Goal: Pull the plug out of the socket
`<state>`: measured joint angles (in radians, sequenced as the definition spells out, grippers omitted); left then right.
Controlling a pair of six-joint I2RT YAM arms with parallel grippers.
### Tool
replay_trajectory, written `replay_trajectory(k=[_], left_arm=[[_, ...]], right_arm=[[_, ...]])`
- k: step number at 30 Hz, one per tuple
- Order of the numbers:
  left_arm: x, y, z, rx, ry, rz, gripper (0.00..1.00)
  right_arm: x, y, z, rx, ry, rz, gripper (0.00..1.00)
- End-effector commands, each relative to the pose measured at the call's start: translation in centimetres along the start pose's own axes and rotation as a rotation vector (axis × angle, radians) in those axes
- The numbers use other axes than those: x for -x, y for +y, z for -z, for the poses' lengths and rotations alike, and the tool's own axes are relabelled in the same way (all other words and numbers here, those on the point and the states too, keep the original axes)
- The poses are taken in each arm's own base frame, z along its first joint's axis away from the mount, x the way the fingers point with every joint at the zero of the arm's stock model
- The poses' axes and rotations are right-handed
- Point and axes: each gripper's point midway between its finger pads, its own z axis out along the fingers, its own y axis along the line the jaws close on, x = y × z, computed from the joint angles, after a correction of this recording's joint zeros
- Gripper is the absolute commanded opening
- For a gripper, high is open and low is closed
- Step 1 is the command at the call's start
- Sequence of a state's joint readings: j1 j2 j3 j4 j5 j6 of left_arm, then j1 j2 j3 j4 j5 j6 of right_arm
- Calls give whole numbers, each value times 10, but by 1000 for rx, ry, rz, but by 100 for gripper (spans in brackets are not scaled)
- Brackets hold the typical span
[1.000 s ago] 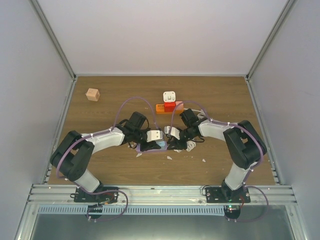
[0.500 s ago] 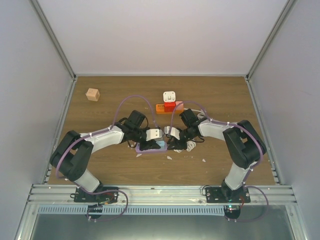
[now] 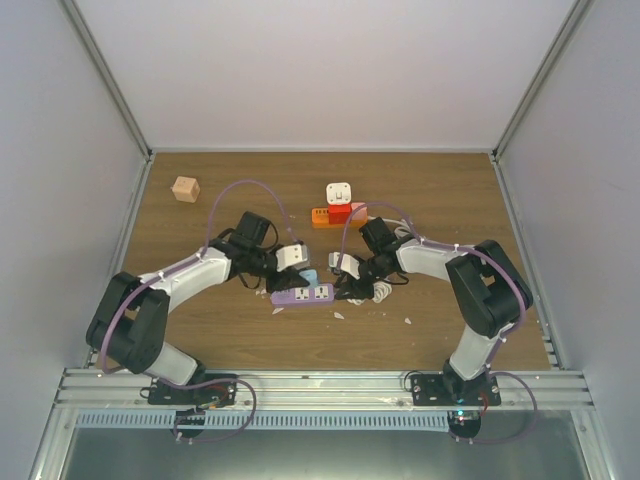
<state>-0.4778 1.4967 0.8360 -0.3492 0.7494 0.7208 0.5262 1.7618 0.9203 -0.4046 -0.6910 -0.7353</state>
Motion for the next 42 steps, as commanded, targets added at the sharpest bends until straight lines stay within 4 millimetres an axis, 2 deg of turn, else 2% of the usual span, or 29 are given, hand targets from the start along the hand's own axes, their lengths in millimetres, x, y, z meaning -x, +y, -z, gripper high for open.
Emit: replay_trajectory(k=[1,7,13,16,20,25,32,38,42], left_arm=[[19,17,32,48,-87,30,26],[8,64,73,154,-146,171,27],[-11,134,125,318,-186,327,27],[-30,170,146,401,-174,413,28],[-49,207,170,465,-187,508,28],[-73,237,182,516,-185,581,29],[-100,270,189,570,-186,669,29],[-116,296,191,611,-167,711,30],[-120,305,189,602,-166,722,30]], right_arm=[[4,-3,0,-1,-6,2,34],[7,-2,2,0,-14,6,35],[10,-3,3,-4,-22,10,35],[10,-3,4,-5,-23,8,35],[10,-3,3,-4,-23,9,36],[10,-3,4,-8,-23,13,37],[11,-3,4,-7,-25,13,37],[11,-4,4,-9,-23,9,37],[10,-5,3,-12,-18,6,37]])
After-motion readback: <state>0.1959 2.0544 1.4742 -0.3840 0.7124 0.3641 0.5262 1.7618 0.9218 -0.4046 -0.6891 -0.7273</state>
